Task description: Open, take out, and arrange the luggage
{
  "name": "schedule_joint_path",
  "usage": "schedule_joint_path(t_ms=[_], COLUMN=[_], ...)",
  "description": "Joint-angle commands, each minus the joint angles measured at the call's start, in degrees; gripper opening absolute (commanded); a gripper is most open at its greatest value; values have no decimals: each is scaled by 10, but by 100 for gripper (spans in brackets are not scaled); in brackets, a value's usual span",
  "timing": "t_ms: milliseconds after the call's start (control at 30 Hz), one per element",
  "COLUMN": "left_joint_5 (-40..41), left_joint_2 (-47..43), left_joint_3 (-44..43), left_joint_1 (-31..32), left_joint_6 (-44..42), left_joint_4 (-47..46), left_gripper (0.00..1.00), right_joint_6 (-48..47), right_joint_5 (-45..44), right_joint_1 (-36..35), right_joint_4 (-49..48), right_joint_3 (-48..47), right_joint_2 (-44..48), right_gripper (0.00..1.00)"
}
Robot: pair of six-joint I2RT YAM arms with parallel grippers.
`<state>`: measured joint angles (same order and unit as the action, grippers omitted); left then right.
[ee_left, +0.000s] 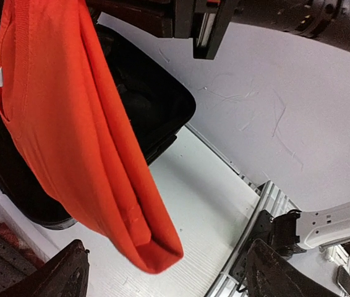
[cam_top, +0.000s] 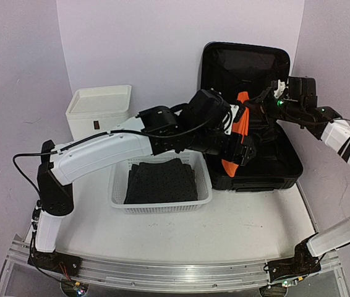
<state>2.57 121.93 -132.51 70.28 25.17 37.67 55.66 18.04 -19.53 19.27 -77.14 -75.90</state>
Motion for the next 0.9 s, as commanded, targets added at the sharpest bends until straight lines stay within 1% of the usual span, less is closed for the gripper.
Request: schedule_joint_path(t_ms=[0,133,300,400,500,567,600,633,667,767,867], left_joint_5=[67,121,141,138,121,100,92,85,73,46,16], left_joint_2=[22,35,47,52,53,56,57,58,58,54,37], left_joint_3=[-57,-64,-74,-85,-88,-93,-94,-96,-98,-95,-59], left_joint_1=[16,22,22,24,25,26,26,26,27,28,28], left_joint_6=[-19,2,18,20,25,28,28,28,28,36,38], left_joint_4=[22,42,50,50,50,50,50,50,50,49,45], left_gripper=[88,82,76,66,55,44,41,35,31,25,20], right_joint_6=[1,2,-1,-3,-6,-9,-9,-10,-11,-11,-24], right_joint_5=[-36,-48,-56,-57,-59,-59,-59,-59,-59,-48,-22], right_joint_1=[-21,-36,-45,-49,-50,-50,-50,-50,-50,-50,-50], right_joint_4=[-45,-44,-42,-40,-35,-33,-32,-31,-30,-28,-12], right_joint_3=[12,24,36,42,45,46,49,50,52,54,35], right_joint_2=[42,58,74,79,83,85,86,87,87,82,68], right_gripper=[0,0,0,0,0,0,0,0,0,0,0])
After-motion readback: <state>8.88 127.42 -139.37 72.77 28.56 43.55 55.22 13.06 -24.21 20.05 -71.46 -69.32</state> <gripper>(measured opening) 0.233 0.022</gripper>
